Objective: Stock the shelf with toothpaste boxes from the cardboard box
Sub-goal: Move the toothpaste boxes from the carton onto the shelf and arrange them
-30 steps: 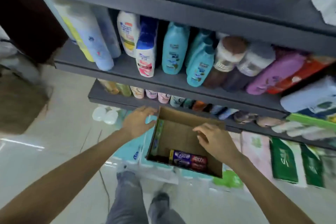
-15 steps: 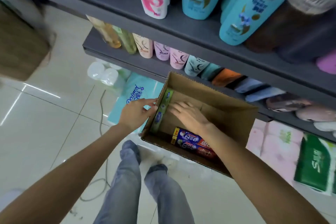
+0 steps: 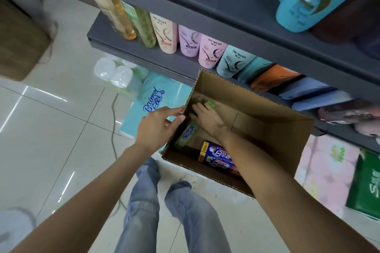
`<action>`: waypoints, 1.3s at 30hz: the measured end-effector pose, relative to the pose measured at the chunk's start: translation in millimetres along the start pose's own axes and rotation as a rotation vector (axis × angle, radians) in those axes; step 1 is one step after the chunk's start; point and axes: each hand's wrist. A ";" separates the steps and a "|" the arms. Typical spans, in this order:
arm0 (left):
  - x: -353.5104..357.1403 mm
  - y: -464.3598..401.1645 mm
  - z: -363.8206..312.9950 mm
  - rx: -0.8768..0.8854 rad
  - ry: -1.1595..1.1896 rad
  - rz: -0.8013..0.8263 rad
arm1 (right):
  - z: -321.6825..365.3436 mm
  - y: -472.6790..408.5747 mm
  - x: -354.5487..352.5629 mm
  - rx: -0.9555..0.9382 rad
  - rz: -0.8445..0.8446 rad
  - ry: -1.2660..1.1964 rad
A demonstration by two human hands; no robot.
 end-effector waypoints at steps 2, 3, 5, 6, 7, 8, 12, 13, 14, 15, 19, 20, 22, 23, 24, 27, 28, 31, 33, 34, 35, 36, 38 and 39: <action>-3.1 -1.7 -2.8 -0.018 -0.053 0.010 | -7.0 0.5 -0.3 -0.072 -0.088 0.051; -4.2 -3.9 -4.0 -0.022 -0.105 0.015 | -9.8 4.2 1.1 -0.086 -0.128 0.047; -5.1 -6.2 -5.9 -0.009 -0.230 0.032 | -13.4 23.0 -9.8 -0.038 -0.196 -0.016; -4.0 -5.0 -6.6 0.007 -0.273 0.029 | -14.0 39.2 -20.9 0.002 -0.251 -0.049; -3.7 -2.4 -8.8 0.036 -0.287 -0.003 | -15.6 57.9 -36.2 0.045 -0.315 -0.090; -5.6 1.2 -13.9 0.080 -0.253 -0.051 | -17.6 78.3 -53.7 0.103 -0.363 -0.136; -38.1 28.0 -59.0 0.285 0.053 0.118 | -29.6 163.0 -141.3 0.190 -0.481 -0.255; -50.0 35.9 -72.7 0.330 0.043 0.209 | -33.6 180.1 -164.1 0.204 -0.493 -0.278; -61.2 43.2 -86.1 0.379 -0.012 0.265 | -38.0 195.5 -184.2 0.216 -0.507 -0.306; -71.4 49.7 -98.8 0.432 -0.074 0.271 | -43.3 208.0 -201.0 0.220 -0.529 -0.332; -107.8 65.8 -142.7 0.525 -0.190 0.203 | -54.9 241.6 -252.7 0.287 -0.686 -0.370; -116.2 69.2 -149.8 0.493 -0.116 0.229 | -52.6 247.6 -264.0 0.338 -0.776 -0.421; -131.6 74.9 -159.3 0.384 0.140 0.301 | -41.5 257.6 -281.0 0.461 -0.958 -0.611; -138.2 76.7 -162.6 0.327 0.265 0.318 | -34.6 259.9 -286.1 0.519 -1.027 -0.725; -144.2 79.1 -164.1 0.278 0.358 0.328 | -27.1 261.2 -289.6 0.566 -1.071 -0.846; -158.9 84.8 -168.8 0.230 0.473 0.281 | -10.6 258.3 -301.1 0.591 -1.035 -1.220; -161.9 86.3 -171.2 0.220 0.496 0.252 | -5.2 256.3 -307.7 0.559 -0.965 -1.308; -166.5 94.5 -185.7 0.241 0.549 0.149 | 11.7 247.0 -323.8 0.456 -0.709 -1.324; -171.0 107.0 -199.4 0.350 0.504 0.075 | 17.1 243.8 -333.4 0.456 -0.707 -1.310; -175.2 112.8 -205.3 0.404 0.484 0.059 | 14.2 245.7 -338.9 0.458 -0.763 -1.321; -182.3 118.5 -211.2 0.456 0.471 0.048 | 7.9 251.7 -345.5 0.445 -0.810 -1.346; -191.6 121.0 -214.7 0.509 0.452 0.025 | -1.9 260.0 -352.3 0.405 -0.828 -1.399; -214.8 118.5 -218.8 0.619 0.413 -0.106 | -23.7 283.6 -370.3 0.287 -0.753 -1.634; -227.9 113.5 -220.8 0.665 0.414 -0.200 | -33.4 294.4 -379.8 0.218 -0.685 -1.770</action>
Point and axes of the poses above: each hand's wrist, its own y-axis away from the middle knuckle, its own x-axis out of the palm, z = x × y, and after that the axes turned 3 degrees about -y, right-handed
